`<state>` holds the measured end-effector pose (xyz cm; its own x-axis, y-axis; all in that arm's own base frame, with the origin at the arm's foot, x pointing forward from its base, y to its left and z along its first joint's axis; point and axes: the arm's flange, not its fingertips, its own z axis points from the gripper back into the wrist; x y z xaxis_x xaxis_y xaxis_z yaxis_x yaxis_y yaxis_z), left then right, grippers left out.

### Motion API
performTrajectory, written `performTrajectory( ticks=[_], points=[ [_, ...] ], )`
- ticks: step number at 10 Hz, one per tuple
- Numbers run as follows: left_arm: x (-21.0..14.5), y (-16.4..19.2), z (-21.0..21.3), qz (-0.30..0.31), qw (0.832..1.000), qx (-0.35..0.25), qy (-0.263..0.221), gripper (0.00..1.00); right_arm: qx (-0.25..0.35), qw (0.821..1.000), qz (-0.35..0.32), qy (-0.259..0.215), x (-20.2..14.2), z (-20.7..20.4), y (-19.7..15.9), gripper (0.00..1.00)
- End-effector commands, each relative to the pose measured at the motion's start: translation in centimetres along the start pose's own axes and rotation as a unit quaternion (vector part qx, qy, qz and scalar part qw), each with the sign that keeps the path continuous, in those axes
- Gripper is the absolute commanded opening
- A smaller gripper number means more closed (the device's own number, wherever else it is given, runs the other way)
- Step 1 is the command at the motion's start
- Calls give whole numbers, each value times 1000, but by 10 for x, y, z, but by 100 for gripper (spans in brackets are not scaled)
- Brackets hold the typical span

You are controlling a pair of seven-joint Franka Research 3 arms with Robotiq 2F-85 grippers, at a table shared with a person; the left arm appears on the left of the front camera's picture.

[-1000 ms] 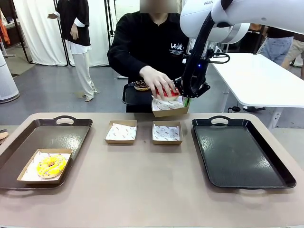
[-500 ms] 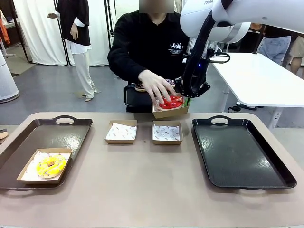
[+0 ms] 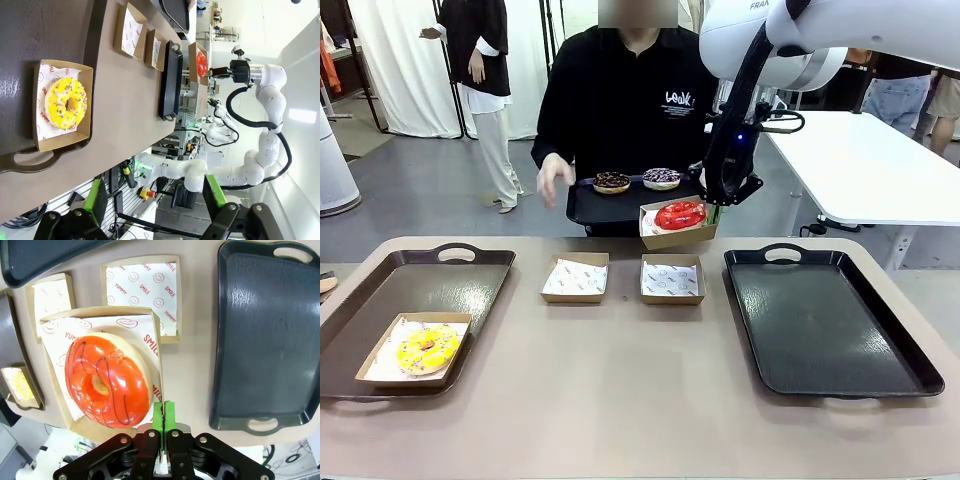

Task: Individually package the donuts and arrange them on the tray.
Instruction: Place the picked Paper togo box on the Handle tray while simultaneously picking up another Paper togo box from the table with the other hand.

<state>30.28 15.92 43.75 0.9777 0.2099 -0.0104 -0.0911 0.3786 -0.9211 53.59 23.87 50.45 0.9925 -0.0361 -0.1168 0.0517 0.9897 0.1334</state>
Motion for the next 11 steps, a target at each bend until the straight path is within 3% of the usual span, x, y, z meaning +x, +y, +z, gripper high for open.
performTrajectory(
  ticks=[1, 9, 11],
  points=[
    [0, 0, 2, -3, 1000, -7, -1, 100, 0, 1000, 0, -1, -1, 0, -1, 0],
    [0, 0, 0, 0, 1000, 0, 0, 100, 0, 1000, 0, 0, 0, 0, 0, 1],
    [11, -22, -11, 1, 999, 46, 11, 100, -41, 998, 40, 6, -26, 12, -36, 1]
  ],
)
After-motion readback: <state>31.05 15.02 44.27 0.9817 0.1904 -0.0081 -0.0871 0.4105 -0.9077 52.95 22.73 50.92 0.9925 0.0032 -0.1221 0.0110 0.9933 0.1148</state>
